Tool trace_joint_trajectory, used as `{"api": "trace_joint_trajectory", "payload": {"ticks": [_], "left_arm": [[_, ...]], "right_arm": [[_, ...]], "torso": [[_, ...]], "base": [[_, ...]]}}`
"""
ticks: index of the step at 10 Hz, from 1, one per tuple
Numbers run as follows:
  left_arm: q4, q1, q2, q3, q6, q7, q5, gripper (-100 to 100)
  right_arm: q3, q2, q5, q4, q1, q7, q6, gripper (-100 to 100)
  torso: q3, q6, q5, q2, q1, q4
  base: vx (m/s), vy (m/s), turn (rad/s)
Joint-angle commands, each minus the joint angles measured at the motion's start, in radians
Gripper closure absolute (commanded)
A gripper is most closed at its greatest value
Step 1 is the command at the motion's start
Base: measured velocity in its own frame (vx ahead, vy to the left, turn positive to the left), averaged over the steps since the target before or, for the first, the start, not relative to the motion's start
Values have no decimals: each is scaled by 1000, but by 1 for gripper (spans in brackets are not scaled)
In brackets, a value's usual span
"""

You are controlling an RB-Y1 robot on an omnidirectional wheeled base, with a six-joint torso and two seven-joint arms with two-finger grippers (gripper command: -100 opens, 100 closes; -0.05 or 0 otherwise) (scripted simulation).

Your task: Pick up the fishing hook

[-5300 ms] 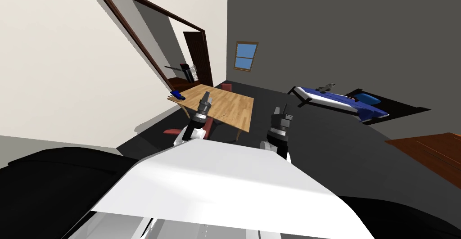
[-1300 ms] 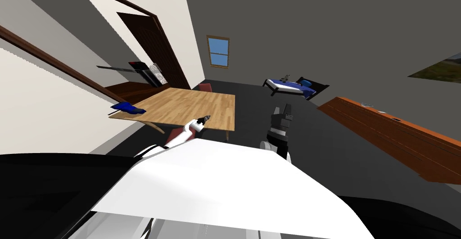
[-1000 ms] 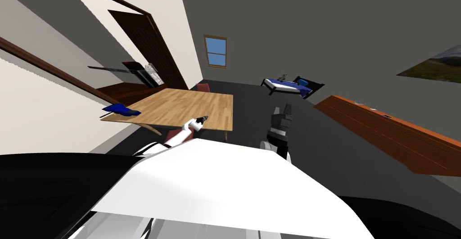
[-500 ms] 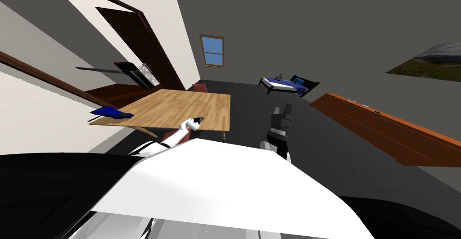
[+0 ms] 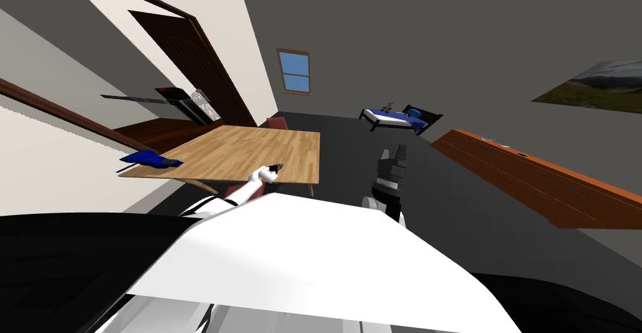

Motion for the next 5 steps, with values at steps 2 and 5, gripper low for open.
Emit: {"api": "trace_joint_trajectory", "payload": {"ticks": [2,5], "left_arm": [[47,1,-13,9,-45,11,-21,-100],[40,-3,-10,6,-35,8,-16,100]], "right_arm": [[0,0,0,0,0,0,0,0],[0,0,0,0,0,0,0,0]], "torso": [[0,0,0,-1,0,0],[1,0,0,3,0,0]], "base": [[63,17,-17],[11,5,3]]}}
